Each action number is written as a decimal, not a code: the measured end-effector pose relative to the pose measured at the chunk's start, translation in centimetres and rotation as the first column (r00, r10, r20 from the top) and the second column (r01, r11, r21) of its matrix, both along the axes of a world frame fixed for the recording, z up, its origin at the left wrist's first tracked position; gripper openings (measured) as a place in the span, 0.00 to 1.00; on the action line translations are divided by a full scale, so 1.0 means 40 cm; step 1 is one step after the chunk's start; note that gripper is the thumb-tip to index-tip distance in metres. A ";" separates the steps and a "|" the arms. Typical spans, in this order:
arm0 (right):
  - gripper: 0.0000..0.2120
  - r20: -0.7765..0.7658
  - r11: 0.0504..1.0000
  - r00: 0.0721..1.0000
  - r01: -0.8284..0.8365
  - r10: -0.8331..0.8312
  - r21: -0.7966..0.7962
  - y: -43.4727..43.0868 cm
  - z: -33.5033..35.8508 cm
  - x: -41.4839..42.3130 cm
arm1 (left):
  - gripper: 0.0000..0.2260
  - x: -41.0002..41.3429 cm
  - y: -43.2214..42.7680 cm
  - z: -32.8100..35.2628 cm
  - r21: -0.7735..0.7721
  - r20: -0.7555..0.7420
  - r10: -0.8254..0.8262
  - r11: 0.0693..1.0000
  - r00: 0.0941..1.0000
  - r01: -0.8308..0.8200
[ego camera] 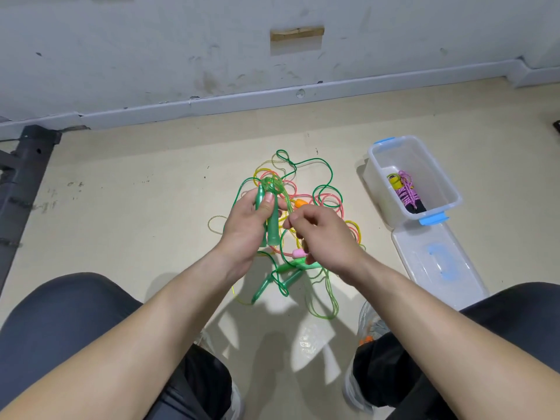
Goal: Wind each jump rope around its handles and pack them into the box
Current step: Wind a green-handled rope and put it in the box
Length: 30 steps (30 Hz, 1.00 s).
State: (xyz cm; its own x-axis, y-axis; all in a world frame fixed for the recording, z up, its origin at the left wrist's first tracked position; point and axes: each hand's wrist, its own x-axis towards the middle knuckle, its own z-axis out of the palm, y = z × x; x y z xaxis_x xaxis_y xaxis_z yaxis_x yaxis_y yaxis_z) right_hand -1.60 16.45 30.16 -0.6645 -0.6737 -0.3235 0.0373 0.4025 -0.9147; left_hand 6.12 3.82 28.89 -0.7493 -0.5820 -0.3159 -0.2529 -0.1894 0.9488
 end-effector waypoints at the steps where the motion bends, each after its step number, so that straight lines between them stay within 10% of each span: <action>1: 0.12 -0.009 1.000 1.000 0.006 -0.006 -0.002 -0.002 -0.001 0.006 | 0.12 -0.001 0.007 -0.003 -0.005 0.007 0.020 1.000 1.000 -0.019; 13: 0.14 -0.274 0.983 0.951 -0.104 0.143 0.155 -0.014 -0.019 0.027 | 0.06 -0.014 0.037 -0.011 0.226 0.050 0.077 0.970 0.996 -0.087; 21: 0.15 -0.424 0.938 0.861 -0.154 0.281 0.310 -0.016 -0.024 0.025 | 0.13 -0.017 0.021 0.026 0.623 0.075 0.081 0.774 0.994 -0.110; 30: 0.09 -0.448 0.904 0.817 -0.194 0.364 0.381 -0.025 -0.010 0.041 | 0.08 -0.027 0.028 0.025 0.518 0.110 0.234 0.816 0.966 -0.257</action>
State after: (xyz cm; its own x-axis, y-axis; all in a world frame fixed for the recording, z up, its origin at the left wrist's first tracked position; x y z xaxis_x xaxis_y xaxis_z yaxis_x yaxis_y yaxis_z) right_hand 0.03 15.44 29.77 -0.5881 -0.7779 -0.2211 -0.5446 0.5831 -0.6029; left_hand 5.02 4.92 29.89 -0.5844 -0.4831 -0.6520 -0.1661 -0.7153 0.6788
